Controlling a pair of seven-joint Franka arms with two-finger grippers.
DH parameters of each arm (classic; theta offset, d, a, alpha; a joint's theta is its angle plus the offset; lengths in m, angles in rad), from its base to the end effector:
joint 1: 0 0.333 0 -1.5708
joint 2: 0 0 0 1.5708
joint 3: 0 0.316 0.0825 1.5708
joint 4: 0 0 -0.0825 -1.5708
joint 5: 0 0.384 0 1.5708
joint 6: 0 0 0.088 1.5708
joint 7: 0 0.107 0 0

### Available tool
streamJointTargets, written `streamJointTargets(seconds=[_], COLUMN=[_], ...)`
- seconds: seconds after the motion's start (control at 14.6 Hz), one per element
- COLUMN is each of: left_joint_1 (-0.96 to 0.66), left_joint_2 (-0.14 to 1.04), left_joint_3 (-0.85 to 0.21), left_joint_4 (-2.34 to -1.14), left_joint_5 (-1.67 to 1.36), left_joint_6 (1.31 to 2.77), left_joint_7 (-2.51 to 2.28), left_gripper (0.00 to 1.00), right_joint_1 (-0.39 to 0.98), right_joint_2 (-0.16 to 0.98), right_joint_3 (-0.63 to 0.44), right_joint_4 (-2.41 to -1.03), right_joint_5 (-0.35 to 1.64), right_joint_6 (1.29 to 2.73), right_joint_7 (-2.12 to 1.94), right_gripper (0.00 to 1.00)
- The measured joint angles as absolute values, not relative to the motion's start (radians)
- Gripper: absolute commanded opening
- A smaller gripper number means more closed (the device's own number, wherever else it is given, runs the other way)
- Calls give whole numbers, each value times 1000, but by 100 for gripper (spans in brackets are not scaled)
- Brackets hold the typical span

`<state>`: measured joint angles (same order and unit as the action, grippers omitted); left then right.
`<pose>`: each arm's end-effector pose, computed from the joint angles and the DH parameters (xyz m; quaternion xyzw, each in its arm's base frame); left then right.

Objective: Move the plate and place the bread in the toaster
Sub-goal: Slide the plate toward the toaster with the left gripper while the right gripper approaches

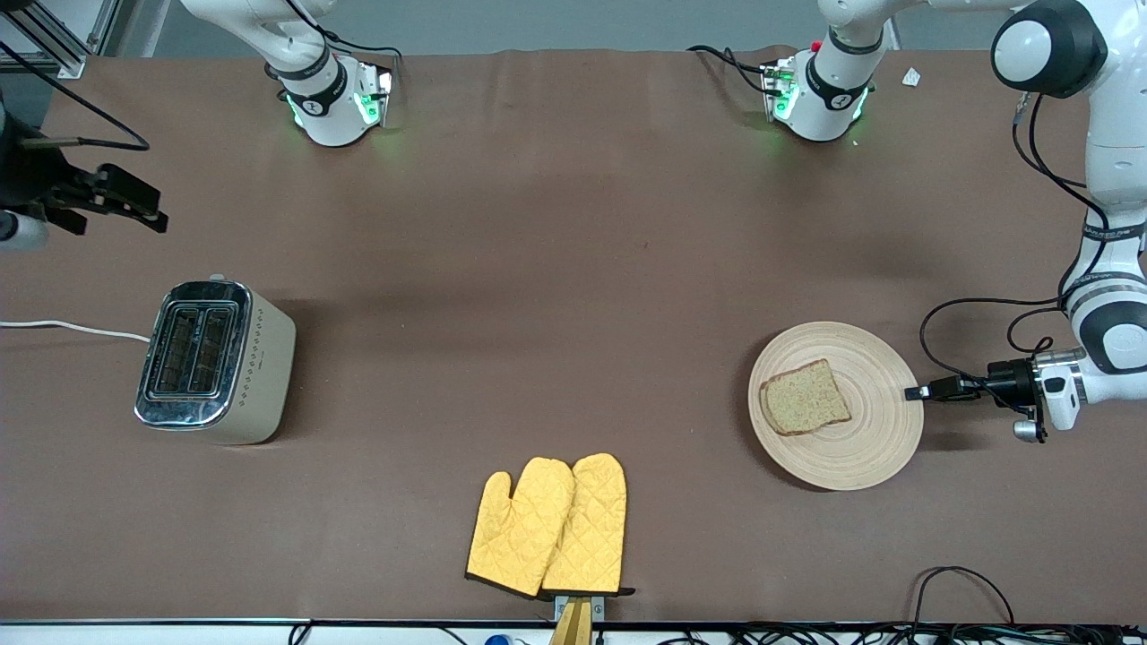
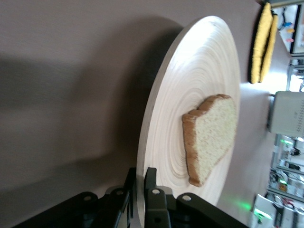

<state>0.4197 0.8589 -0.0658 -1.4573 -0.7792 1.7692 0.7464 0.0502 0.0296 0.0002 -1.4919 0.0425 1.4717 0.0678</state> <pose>0.6470 0.1806 0.1625 0.8976 0.0012 -0.0227 0.4402 0.5529 0.0328 0.6366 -0.9994 0.0071 0.0261 0.0197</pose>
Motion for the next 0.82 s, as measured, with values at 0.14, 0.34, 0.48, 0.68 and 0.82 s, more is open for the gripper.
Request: streamJointTargets(seconds=[0.14,0.34,0.48,0.68,0.82], left_joint_1=[417,394,363,271,193], left_joint_2=[857,857,857,859,860], left_joint_3=[-90,-152,-208,-253,-260], left_joint_4=[-1441,-1424,-1423,-1423,-1423], left_joint_5=[-779,-776,-776,-777,-798], left_joint_6=[1715,1664,1661,1660,1665], left_joint_7=[728,693,679,669,669], left_gripper=[0,0,0,0,0], right_joint_1=[60,76,80,89,96], right_joint_2=[41,66,86,127,167], right_joint_3=[1,1,1,1,1], right_joint_4=[-1547,-1605,-1616,-1620,-1621], right_joint_5=[71,98,115,119,119], right_joint_6=[1527,1574,1597,1628,1661], right_joint_7=[99,112,113,113,114], right_gripper=[100,100,100,100,100])
